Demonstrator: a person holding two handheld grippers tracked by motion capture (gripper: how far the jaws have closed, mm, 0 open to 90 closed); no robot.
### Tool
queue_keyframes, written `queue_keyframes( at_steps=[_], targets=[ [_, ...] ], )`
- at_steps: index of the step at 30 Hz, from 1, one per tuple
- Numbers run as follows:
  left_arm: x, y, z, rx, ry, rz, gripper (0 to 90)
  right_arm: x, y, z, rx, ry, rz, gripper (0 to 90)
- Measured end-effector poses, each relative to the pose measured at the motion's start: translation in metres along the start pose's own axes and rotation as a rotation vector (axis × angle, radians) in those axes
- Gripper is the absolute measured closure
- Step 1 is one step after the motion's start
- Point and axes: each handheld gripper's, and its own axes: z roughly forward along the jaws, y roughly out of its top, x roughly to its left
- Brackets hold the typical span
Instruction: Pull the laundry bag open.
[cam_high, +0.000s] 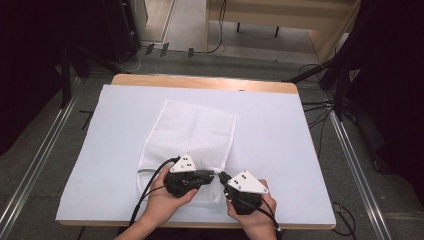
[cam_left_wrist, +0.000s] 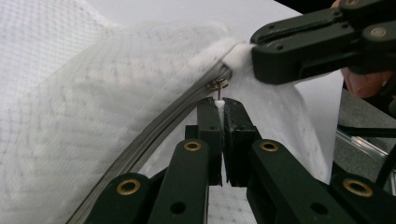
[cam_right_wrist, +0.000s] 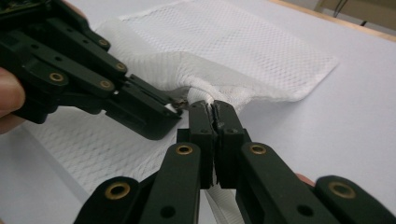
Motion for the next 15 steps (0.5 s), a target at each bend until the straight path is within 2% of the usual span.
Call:
queue_keyframes(
  at_steps=[5,15],
  targets=[
    [0.009,-0.006,-0.007,0.013,0.022,-0.008,88.5,-0.012,-0.002,0.0,0.008,-0.014,0.05,89.5],
    [0.024,-0.019,-0.022,0.017,0.047,-0.044,88.4,-0.026,-0.006,0.003,0.027,-0.055,0.074,89.5]
  ],
)
